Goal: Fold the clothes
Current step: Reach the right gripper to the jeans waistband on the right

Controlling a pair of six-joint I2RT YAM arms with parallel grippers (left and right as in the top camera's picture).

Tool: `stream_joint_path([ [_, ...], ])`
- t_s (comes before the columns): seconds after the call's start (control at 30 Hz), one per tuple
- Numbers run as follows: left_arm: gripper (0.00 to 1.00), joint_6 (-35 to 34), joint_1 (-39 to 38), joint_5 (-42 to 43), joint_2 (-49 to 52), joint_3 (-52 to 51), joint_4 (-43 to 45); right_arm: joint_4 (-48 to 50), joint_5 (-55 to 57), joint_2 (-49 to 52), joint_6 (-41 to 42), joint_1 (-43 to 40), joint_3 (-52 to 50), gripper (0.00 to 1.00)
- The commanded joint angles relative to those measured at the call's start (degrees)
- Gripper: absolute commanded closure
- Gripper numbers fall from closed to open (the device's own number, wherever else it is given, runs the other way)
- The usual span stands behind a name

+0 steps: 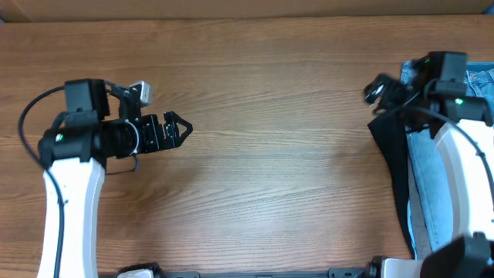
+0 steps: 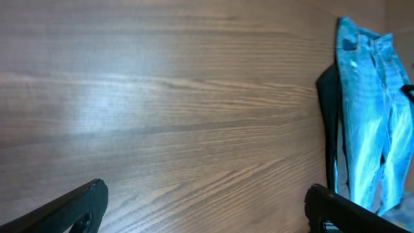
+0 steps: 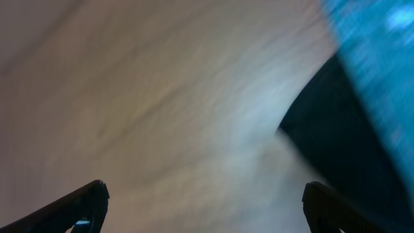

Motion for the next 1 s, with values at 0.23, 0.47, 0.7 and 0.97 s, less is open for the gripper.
stream_joint_path([
  [0.23, 0.0, -5.3, -0.2, 6.8, 9.2, 1.1, -0.2, 8.6, 1.0, 4.1, 1.8, -5.8, 4.1, 0.0],
  [0.47, 0.0, -1.0, -0.3, 18.3, 9.9, 1.4, 1.9, 0.2, 1.0, 8.3, 1.6, -5.7, 15.8, 0.0],
  [0.7, 0.0, 2.7, -1.8, 17.4, 9.8, 3.5, 2.9, -12.2, 4.1, 22.5, 0.1, -5.7, 34.9, 0.0],
  [0.97, 0.0, 2.9, -6.8, 4.0, 8.8, 10.1, 2.8, -11.1, 10.7, 34.8, -0.4, -5.7, 39.7, 0.0],
])
